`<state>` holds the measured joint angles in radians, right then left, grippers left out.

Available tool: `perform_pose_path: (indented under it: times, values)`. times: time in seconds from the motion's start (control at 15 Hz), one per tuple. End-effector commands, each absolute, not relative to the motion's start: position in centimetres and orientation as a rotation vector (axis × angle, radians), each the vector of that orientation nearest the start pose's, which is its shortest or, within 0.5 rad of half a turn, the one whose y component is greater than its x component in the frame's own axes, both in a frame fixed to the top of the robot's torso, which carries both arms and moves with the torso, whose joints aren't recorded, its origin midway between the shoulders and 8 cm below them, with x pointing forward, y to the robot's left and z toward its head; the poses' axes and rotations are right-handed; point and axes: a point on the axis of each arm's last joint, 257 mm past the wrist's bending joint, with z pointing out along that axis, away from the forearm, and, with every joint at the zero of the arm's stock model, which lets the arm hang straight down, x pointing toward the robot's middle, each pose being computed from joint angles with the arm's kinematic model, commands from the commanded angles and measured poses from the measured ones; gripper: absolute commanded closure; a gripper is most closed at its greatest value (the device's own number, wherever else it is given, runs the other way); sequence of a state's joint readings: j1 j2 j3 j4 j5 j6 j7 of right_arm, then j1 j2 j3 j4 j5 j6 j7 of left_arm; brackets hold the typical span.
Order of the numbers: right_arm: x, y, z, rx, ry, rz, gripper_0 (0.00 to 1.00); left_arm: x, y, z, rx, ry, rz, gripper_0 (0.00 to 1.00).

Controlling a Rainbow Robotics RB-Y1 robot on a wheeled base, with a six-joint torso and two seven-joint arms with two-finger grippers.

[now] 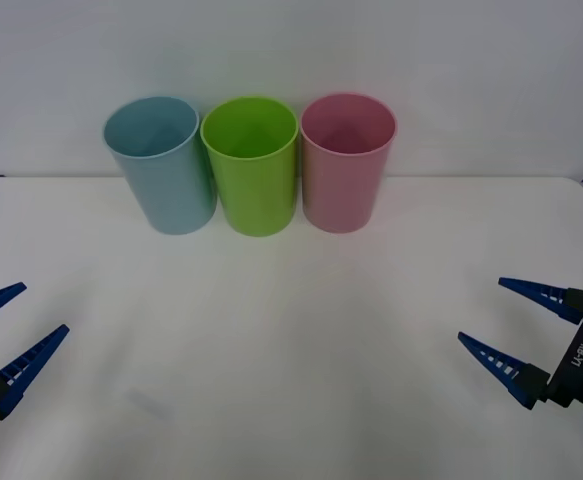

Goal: Grasp the object on the table and drop it into the matching bin: aluminum can to the light blue bin, PET bottle to the pink bin.

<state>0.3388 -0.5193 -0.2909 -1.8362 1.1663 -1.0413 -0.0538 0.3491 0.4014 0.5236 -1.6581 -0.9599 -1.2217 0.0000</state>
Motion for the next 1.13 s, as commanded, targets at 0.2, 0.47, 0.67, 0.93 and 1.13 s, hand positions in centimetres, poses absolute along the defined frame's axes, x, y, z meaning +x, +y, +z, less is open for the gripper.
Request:
perform_pose_path:
  times: [0.2, 0.47, 0.67, 0.93, 1.13]
  values:
    - [35.2, -28.0, -22.2, -0.823, 1.560, 0.428, 0.00, 34.2, 33.0, -16.9, 0.465, 1.441, -0.567, 0.00]
    - [33.6, -29.7, -24.2, -0.832, 1.594, 0.455, 0.00, 34.2, 33.0, -16.9, 0.465, 1.441, -0.567, 0.00]
    - [32.2, -30.6, -25.0, -0.832, 1.614, 0.498, 0.00, 34.2, 33.0, -16.9, 0.465, 1.441, -0.567, 0.00]
    - [31.3, -30.8, -26.1, -0.824, 1.643, 0.515, 0.00, 34.2, 33.0, -16.9, 0.465, 1.441, -0.567, 0.00]
    - [31.3, -30.8, -26.1, -0.824, 1.643, 0.515, 0.00, 34.2, 33.0, -16.9, 0.465, 1.441, -0.567, 0.00]
